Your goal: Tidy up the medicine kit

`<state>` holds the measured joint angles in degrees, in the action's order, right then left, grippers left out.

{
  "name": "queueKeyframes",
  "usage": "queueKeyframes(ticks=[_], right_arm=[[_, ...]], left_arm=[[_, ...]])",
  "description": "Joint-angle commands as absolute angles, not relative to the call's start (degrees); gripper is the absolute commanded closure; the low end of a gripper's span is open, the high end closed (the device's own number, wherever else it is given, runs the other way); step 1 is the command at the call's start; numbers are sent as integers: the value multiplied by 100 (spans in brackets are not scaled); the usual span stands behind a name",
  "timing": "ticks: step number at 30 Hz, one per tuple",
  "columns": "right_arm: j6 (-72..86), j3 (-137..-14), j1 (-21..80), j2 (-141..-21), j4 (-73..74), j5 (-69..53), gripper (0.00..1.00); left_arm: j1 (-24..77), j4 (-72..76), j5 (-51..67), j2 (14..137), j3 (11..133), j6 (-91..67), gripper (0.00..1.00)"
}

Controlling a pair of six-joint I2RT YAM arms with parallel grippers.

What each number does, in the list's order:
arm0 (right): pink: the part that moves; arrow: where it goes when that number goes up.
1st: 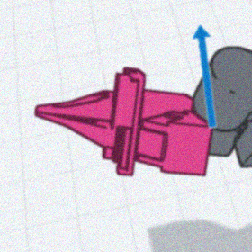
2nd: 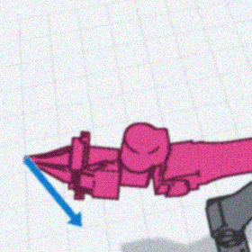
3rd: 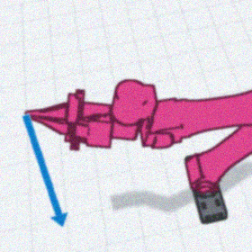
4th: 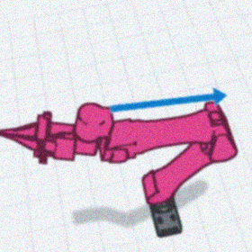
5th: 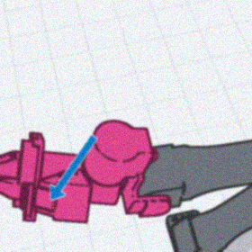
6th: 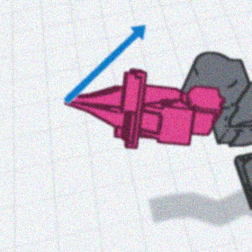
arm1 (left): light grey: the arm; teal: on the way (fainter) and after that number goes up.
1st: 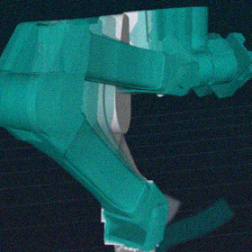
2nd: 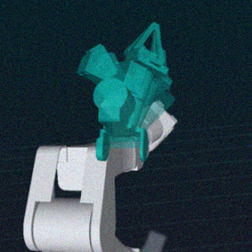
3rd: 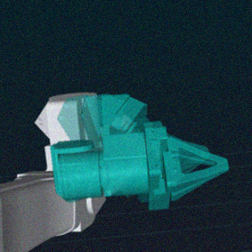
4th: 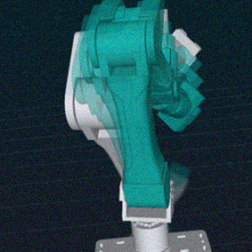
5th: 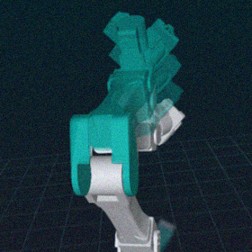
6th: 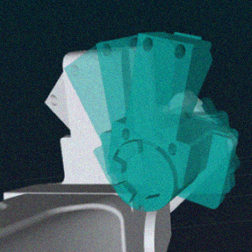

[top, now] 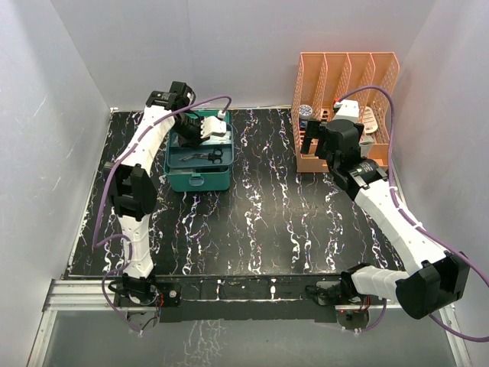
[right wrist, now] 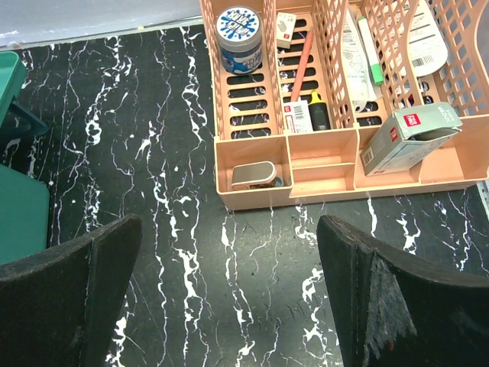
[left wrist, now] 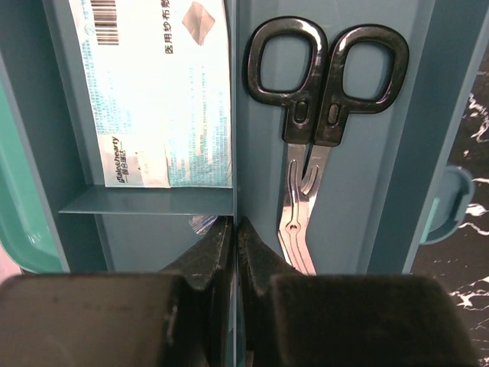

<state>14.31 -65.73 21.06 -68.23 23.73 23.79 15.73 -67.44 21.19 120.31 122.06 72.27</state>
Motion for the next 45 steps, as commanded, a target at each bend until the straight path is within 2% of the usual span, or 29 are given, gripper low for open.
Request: queueKeyframes(ticks=[1,8,18,26,33,34,37,39,41,45], right_arm=[[1551,-6548,2062,-6680,2056,2342,2],[1556,-6557,2065,-6707,2072,2325,2],[1547,-6618,2062,-6746,2104,2311,2],[1556,-6627,2056,-6775,2089,2257,2],[1558,-6671,2056,-6851,2060,2198,2],[1554,-6671,2053,-6852,2057,2190,2],[1549,-6662,2057,-6858,2063,2172,2],[1547,-6662,2057,-6856,2065,2167,2],[1542,-6653,2055,-6849,2063,2169,2],[1538,-6638,2057,-6847,2053,2163,2]], left_arm=[[1421,-6921,2289,11951,12437,7639,100],[1285,-6913,2264,11955,12219,7774,100],[1284,-6398,2242,11555,11018,7745,100],[1287,-6645,2553,11371,10755,7685,100],[1314,-6280,2534,11039,10071,7464,100],[1315,-6176,2502,11011,10008,7416,96],[1312,-5956,2511,10967,10009,7255,73],[1311,-5896,2527,10976,10106,7162,64],[1313,-5933,2583,11012,10265,7089,60],[1318,-6007,2673,11050,10607,6952,58]])
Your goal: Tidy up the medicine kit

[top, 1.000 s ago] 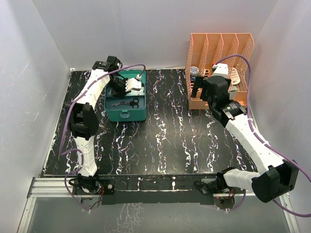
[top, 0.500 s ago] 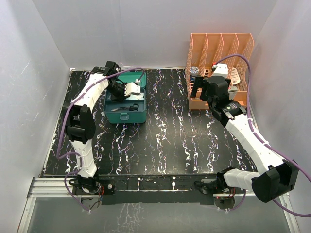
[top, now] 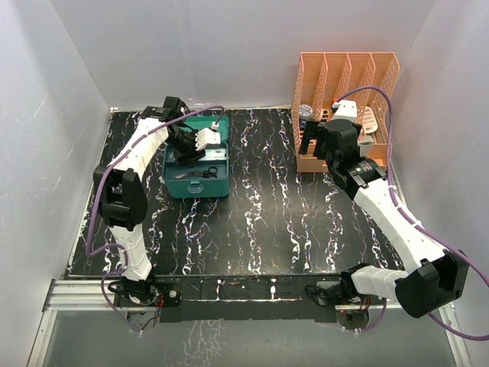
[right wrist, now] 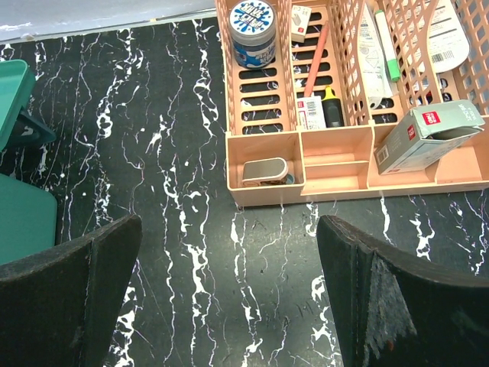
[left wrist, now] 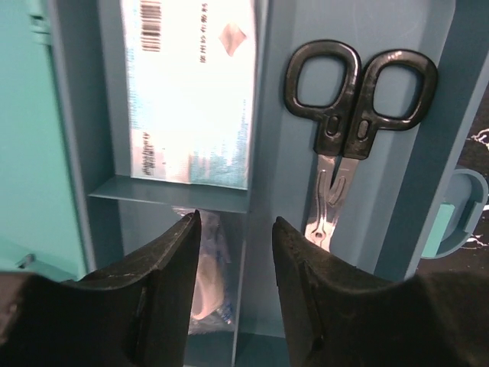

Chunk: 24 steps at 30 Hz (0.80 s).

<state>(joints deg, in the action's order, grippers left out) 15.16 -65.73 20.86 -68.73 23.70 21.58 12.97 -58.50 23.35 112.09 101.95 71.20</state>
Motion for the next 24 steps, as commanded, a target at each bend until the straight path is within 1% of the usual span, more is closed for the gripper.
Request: queueKeyframes(ticks=[1,6,8,10,13,15,19,24], right_arm=[[1538,-6631,2054,-6860,2042,2155,2],[1540,-6618,2055,-6898,2027,2103,2],[1514,-6627,2056,-6919,2020,2066,2],[1478,-6667,2052,-6972,2015,1995,2],[1397,-6853,2056,-7143,2000,1762,2],[1344,-7095,2057,-7346,2016,1594,2],[1204,-7772,2056,-7964,1989,1250,2],[1208,-8759,2054,-8954,1948,674,2]], left_arm=[[1317,-6023,2699,11044,10673,6935,58],[1320,-6070,2820,11008,10995,6726,54],[1326,-5973,2889,10976,11134,6524,48],[1320,-5683,2913,10907,11264,6161,40],[1308,-5010,2861,10781,11394,5219,28],[1249,-4525,2733,10737,11476,4622,23],[901,-3714,2499,10772,11588,3610,18],[209,-3227,2207,11209,11990,2788,18]])
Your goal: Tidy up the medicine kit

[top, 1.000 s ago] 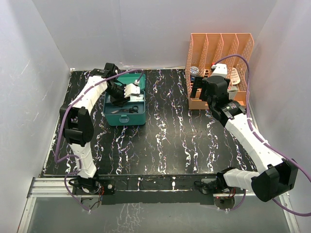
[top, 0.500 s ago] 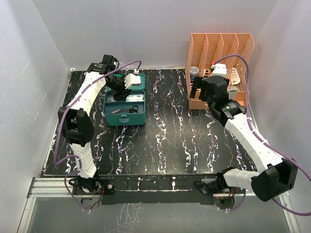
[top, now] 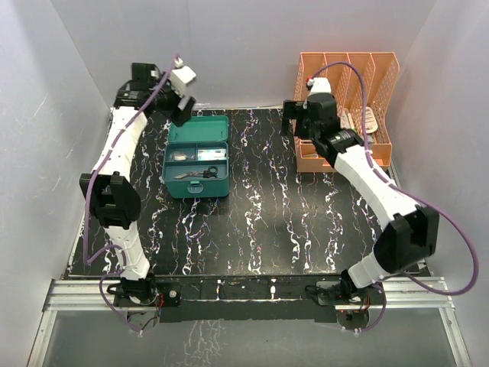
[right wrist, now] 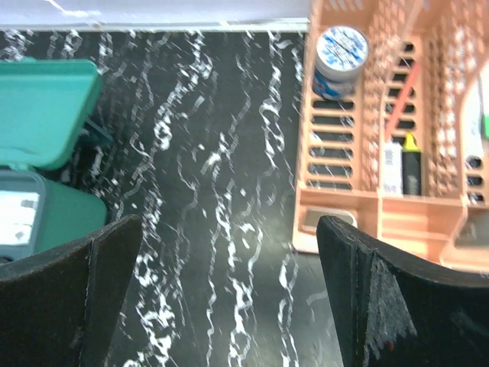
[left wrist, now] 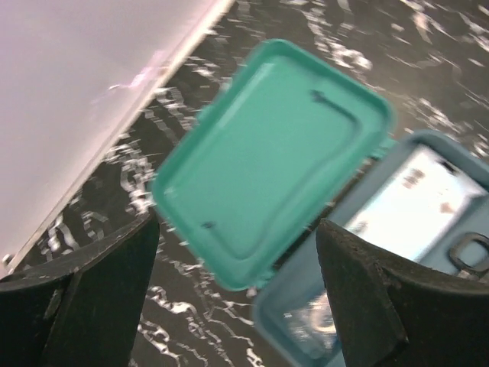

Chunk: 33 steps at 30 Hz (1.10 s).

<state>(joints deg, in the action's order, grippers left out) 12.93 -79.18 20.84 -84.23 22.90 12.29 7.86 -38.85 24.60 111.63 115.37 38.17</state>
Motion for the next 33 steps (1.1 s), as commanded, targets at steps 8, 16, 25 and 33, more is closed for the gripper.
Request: queueKeyframes(ticks=[8,16,25,33], right_arm=[[1758,-10457,2071,-10817,1869,-277,4],[2079,-11206,2148,-11727,1883,-780,6],[2335,-11469,2316,-12528,1807,-851,9],[2338,-11762,2399,-13065,1775,-655,9]], left_arm=[[-989,-3017,2597,12034,12373,1413,18],[-1214,-2905,2813,12420,12042,858,18],[-1239,-2734,2798,12986,12011,743,18],[-1239,-2591,2908,13409,11973,650,18]])
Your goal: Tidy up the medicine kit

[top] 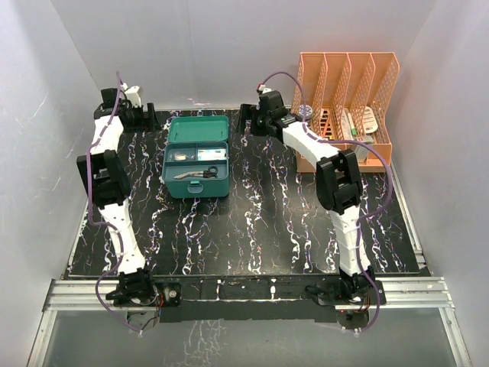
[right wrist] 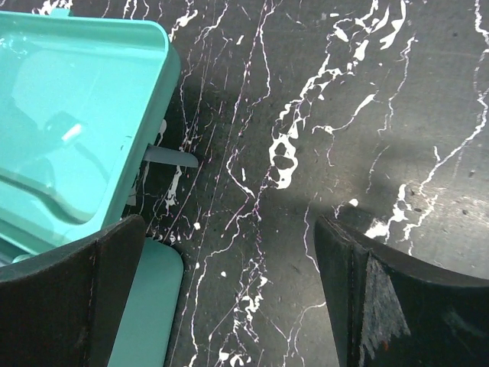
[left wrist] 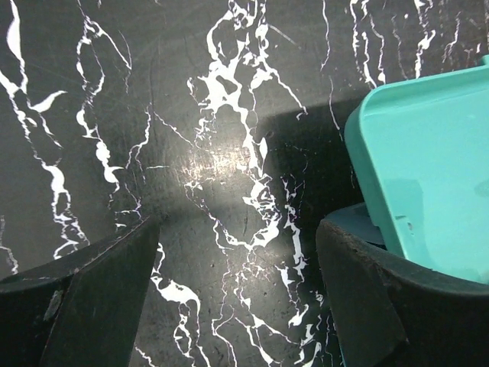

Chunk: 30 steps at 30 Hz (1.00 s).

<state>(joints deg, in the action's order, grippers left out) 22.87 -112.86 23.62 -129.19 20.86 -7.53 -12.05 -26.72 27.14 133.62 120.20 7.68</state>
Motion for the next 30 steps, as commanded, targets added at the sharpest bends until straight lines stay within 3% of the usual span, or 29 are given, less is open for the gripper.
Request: queueKeyframes(ticks=[1,30], right_arm=[[2342,-11806,2395,-13126,1775,-639,9],[3257,-12053,2470,-14324,128,-1145,9]], left_arm=[[-1239,-2585,2902,13458,11968,643,18],[-934,-1349,4188,14464,12190,-737,16]])
